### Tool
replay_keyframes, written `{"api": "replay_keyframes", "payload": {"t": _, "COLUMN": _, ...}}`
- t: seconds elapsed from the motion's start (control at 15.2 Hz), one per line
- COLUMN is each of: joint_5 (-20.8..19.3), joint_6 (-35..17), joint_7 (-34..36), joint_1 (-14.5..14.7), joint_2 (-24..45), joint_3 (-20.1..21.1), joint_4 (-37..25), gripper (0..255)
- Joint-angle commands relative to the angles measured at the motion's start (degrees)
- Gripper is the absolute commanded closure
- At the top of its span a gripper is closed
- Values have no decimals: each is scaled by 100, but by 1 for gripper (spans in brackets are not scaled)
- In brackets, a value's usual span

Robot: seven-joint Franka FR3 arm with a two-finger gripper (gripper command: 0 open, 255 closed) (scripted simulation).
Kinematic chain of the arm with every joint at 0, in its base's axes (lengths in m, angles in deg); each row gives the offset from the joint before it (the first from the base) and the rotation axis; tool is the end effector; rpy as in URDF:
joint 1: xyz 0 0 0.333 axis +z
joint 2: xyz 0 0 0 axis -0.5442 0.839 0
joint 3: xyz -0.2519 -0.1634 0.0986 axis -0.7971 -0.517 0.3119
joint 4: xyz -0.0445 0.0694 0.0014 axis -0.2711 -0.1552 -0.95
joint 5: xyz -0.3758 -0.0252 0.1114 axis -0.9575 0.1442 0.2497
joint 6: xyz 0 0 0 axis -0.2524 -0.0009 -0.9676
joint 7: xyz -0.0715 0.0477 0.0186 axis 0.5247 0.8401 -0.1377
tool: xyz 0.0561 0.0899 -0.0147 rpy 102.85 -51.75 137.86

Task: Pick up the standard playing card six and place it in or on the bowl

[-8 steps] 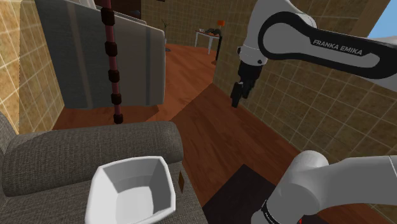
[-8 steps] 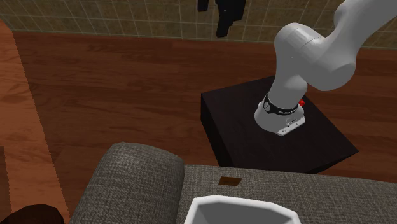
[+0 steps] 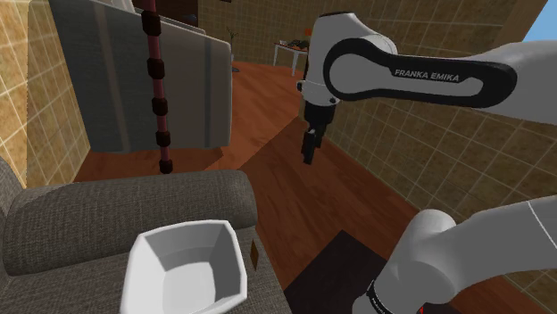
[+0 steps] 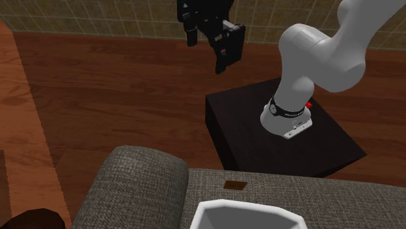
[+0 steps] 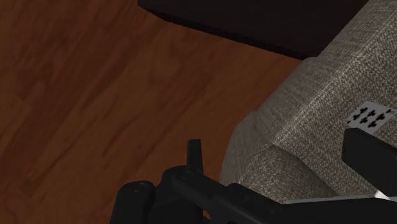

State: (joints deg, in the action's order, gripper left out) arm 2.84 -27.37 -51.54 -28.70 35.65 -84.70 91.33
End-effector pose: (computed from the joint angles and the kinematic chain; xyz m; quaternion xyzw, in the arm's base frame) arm 0.3507 0.0474 0.5747 0.9825 0.1692 -0.0231 0.0747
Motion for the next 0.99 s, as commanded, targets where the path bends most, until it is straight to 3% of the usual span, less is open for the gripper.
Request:
{"api": "replay_keyframes", "payload": {"t": 0.0, "joint_5": 16, "joint_6": -161, "joint_7": -177, "joint_1": 176, "joint_2": 358, "joint_3": 134, "joint_4": -30, "gripper": 0}}
{"api": "replay_keyframes", "payload": {"t": 0.92, "joint_5": -110, "joint_6": -949, "joint_7": -1449, "joint_1": 1217, "joint_2": 2336, "joint_3": 1036, "joint_4": -116, "gripper": 0}}
